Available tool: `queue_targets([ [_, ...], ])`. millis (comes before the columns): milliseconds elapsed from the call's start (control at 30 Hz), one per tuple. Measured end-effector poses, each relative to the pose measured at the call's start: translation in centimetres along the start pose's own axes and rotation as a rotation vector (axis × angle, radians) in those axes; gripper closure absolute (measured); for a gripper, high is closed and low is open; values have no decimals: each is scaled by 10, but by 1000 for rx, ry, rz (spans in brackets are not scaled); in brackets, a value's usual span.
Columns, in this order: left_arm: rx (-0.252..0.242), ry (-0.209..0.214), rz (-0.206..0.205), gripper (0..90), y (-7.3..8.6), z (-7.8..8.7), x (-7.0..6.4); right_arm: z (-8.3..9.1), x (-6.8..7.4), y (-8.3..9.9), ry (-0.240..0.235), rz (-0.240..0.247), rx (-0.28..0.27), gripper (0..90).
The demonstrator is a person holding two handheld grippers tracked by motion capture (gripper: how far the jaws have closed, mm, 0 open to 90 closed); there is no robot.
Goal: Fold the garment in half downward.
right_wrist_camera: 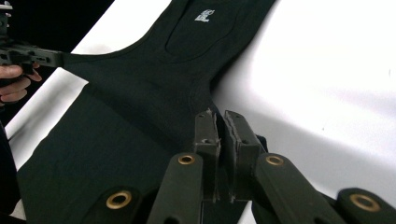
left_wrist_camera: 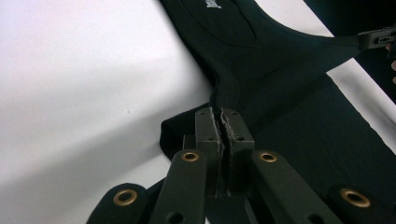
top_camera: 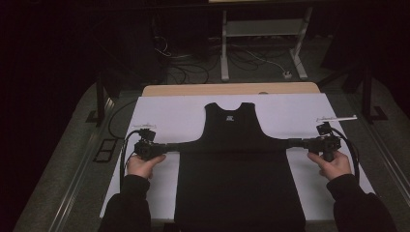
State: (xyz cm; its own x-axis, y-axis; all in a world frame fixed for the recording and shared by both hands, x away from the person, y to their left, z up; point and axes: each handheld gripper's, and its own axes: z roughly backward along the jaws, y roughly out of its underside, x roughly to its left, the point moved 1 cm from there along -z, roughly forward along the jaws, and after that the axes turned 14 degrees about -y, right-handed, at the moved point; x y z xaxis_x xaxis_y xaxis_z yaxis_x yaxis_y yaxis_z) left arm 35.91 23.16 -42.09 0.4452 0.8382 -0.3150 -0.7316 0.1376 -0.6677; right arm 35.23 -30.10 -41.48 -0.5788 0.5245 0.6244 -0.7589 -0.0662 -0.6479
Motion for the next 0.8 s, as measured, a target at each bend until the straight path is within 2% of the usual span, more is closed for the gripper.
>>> queue_targets([
  [233,5,9,2,858,5,5,-5,0,2,9,3,-21,20,828],
  [800,83,2,-17,859,22,5,-10,1,8,23,7,-32,82,827],
])
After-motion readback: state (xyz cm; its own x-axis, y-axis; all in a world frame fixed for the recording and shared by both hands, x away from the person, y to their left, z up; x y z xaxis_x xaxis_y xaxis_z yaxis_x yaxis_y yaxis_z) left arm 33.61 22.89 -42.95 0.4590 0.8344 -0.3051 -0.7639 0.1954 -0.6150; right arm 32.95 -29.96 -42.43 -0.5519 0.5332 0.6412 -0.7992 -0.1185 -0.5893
